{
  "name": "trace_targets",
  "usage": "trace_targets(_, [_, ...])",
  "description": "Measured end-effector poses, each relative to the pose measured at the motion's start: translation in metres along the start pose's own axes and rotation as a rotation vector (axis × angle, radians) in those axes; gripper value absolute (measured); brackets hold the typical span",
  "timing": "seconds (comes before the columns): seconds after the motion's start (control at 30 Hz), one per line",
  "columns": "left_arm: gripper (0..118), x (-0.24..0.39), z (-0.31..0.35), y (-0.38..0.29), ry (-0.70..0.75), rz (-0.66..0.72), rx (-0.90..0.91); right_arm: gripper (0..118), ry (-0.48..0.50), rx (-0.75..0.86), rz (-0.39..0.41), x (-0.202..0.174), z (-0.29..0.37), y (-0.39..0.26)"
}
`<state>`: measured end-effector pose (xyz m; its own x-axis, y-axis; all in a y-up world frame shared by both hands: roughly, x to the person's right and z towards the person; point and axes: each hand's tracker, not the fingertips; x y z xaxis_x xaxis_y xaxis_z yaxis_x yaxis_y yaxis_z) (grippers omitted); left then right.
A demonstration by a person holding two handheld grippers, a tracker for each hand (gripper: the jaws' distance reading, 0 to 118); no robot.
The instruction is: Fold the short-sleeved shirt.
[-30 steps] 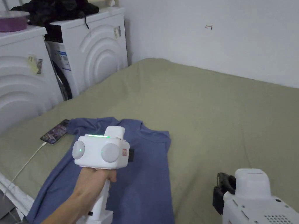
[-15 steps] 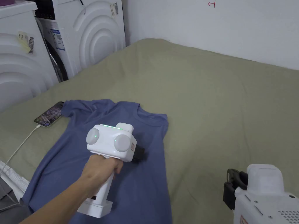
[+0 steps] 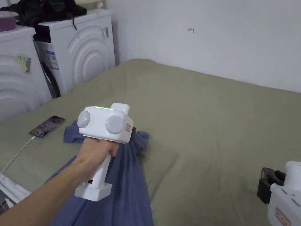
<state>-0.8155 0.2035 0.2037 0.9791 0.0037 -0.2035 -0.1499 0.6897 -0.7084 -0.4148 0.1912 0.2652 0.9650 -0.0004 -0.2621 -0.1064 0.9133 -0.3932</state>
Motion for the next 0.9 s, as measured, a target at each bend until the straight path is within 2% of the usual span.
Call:
trace_targets(0.23, [0,0.139,0.074,0.046,-0.202,-0.180,0.143,2,-0.120,0.056,-0.033,0.067,0.058,0.003])
trace_targets(0.5, [0,0.316,0.109,0.059,-0.496,-0.344,0.193,2,-0.307,0.075,-0.073,0.146,0.120,-0.003])
trace_targets(0.6, [0,0.374,0.102,0.046,-0.579,-0.396,0.164,2,-0.366,0.069,-0.094,0.169,0.136,-0.008])
trace_targets(0.73, [0,0.439,0.063,0.010,-0.656,-0.426,0.037,2,-0.421,0.046,-0.119,0.196,0.143,-0.022])
trace_targets(0.9, [0,0.486,-0.026,-0.055,-0.600,-0.477,-0.178,2,-0.447,-0.012,-0.150,0.216,0.131,-0.047])
